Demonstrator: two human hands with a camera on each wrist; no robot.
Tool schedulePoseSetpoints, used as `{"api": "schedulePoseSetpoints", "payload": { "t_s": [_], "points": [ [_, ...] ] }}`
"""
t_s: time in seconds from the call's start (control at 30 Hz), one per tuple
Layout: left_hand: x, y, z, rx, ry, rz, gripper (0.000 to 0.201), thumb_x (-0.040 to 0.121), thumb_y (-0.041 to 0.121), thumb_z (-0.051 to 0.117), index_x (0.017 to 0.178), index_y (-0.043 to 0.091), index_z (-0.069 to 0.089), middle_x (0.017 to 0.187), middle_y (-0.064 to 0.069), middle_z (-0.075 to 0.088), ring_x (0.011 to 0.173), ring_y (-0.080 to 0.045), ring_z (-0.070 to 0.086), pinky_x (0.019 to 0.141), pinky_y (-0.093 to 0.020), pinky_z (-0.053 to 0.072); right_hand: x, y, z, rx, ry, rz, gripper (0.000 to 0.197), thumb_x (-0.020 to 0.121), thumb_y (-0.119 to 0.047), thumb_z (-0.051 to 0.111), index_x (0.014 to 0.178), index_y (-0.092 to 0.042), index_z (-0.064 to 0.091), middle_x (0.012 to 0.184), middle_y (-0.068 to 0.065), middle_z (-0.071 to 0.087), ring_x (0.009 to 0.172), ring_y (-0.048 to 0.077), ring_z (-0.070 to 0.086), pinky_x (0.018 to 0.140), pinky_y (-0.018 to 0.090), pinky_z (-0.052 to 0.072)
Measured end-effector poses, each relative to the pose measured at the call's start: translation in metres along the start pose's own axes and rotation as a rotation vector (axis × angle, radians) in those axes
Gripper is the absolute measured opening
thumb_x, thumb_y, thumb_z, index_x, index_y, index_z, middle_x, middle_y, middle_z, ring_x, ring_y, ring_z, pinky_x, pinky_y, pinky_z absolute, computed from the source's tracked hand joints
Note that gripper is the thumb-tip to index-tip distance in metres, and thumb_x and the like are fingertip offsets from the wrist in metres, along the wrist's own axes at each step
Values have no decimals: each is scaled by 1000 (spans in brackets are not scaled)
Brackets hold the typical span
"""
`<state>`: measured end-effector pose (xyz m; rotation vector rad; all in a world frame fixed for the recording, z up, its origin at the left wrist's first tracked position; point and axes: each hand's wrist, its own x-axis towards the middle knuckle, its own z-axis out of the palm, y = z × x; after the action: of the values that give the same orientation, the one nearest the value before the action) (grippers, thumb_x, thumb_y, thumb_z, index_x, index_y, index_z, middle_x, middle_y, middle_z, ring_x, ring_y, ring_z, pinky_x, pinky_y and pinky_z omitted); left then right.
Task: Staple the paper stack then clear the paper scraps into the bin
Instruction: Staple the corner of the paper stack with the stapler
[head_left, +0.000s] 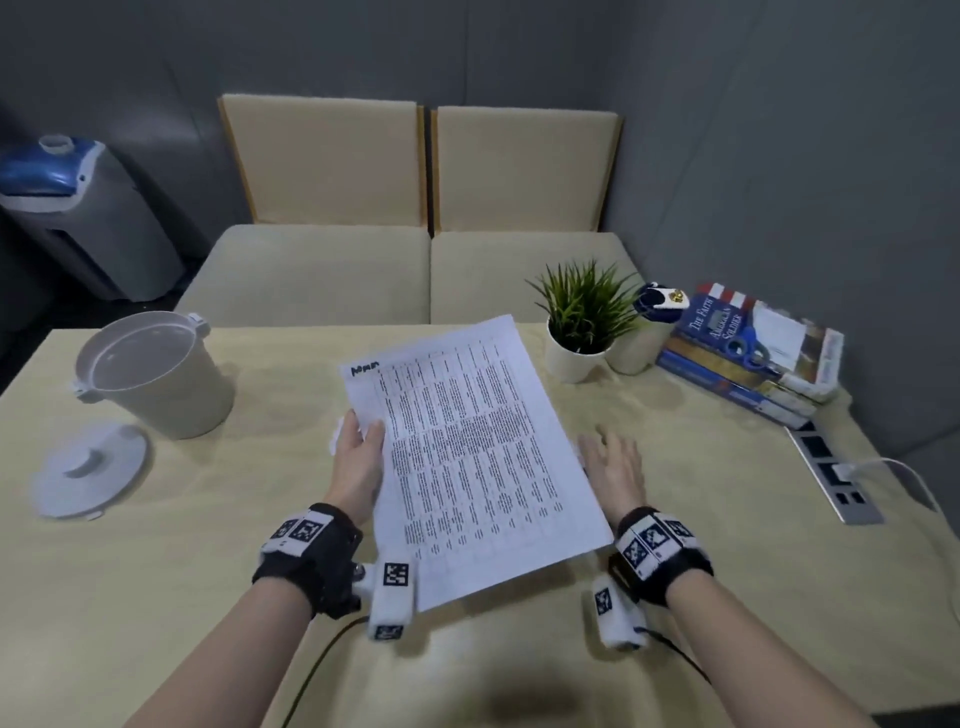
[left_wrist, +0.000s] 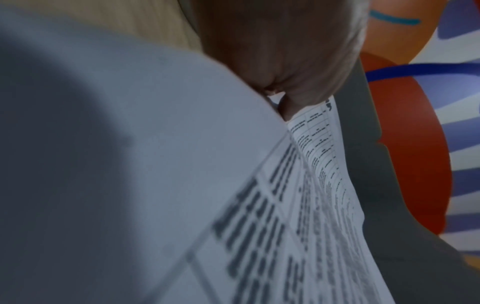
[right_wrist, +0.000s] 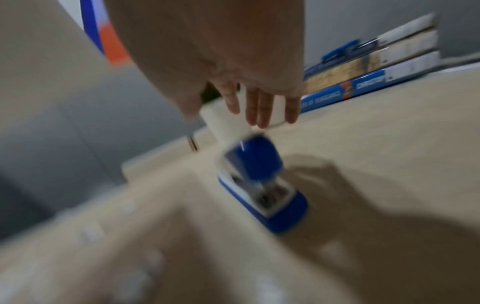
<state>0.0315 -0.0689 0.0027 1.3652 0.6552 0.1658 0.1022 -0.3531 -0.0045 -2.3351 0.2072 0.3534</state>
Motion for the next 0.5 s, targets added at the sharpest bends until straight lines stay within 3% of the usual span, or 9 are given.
{"api": "schedulePoseSetpoints", "payload": {
  "t_s": [0.1,0.17,0.2,0.23,0.3,0.4,0.47,0.5],
  "points": [
    [-3,-1,42,24,-85,-44,32,99,19,41,132,18,42,132,-9,57,117,-31,57,100,-53,46,-42,2,-52,816,-334,177,64,94,-58,30,125,-10,59,120,12,65,112,27,60,90,39,48],
    [-8,-4,78,51,-151,-48,34,96,26,44,129,18,42,133,-9,56,118,-29,57,101,-51,46,-66,21,-81,918,-497,184,57,84,-57,54,117,-11,66,115,12,70,107,28,66,85,40,55],
    [-9,-9,96,49,-186,-48,42,92,31,46,132,18,41,137,-9,54,121,-29,56,103,-52,45,-72,36,-91,886,-531,175,58,75,-46,71,118,-8,65,115,13,70,106,29,67,84,39,57],
    [-11,-13,113,53,-208,-53,43,91,32,46,131,17,41,136,-10,55,120,-29,57,103,-53,45,-74,53,-98,834,-517,172,61,71,-29,78,123,-4,60,116,14,70,106,29,67,85,36,57],
    [-27,-13,149,81,-260,-62,30,96,26,44,122,10,45,126,-11,61,110,-28,63,97,-51,50,-69,86,-111,747,-394,219,49,82,-2,64,130,0,51,118,15,68,107,29,67,86,33,57],
    [-66,-8,194,115,-413,-145,26,97,19,46,122,13,41,126,-17,60,106,-33,63,93,-49,52,-57,133,-132,764,-194,284,43,88,7,51,131,3,48,117,18,68,96,26,71,77,32,60],
    [-85,-17,217,210,-549,-182,35,93,11,46,127,12,39,130,-27,54,112,-46,57,93,-55,47,-49,155,-146,768,-95,311,37,89,8,48,126,2,49,100,12,73,78,19,74,62,28,60],
    [-92,-24,226,262,-602,-209,38,90,6,43,128,11,39,128,-27,56,113,-46,56,92,-53,48,-45,161,-153,763,-55,328,35,90,9,47,124,0,49,93,8,75,70,16,74,56,26,59]
  ]
}}
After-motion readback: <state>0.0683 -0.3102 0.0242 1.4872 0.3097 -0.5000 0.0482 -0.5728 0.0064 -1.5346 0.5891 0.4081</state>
